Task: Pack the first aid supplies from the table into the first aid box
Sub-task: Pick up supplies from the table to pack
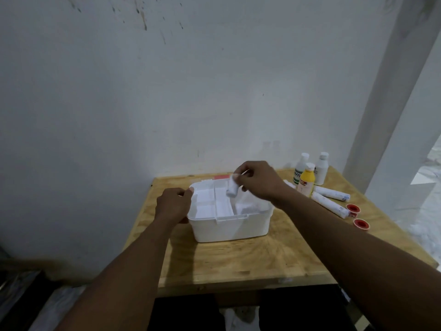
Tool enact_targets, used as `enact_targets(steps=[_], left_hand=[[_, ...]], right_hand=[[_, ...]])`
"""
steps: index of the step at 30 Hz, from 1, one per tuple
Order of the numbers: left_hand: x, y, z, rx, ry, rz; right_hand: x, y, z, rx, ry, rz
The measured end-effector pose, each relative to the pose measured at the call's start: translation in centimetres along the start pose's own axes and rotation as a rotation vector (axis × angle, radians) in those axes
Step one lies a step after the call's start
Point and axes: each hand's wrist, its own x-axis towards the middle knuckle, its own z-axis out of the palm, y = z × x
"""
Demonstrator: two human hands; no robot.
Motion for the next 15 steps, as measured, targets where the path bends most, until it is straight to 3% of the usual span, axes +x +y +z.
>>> enact_targets(steps=[11, 15], left_hand=[[-0.1, 0.3, 0.1, 0.002, 0.0, 0.014], [0.0, 0.5, 0.2, 0.041, 0.01, 0.013]], right_hand=[[-0.7, 1.0, 3.7, -0.366, -0.154, -0.106], [-1.0, 0.9, 3.7, -0.369, -0.221, -0.117]])
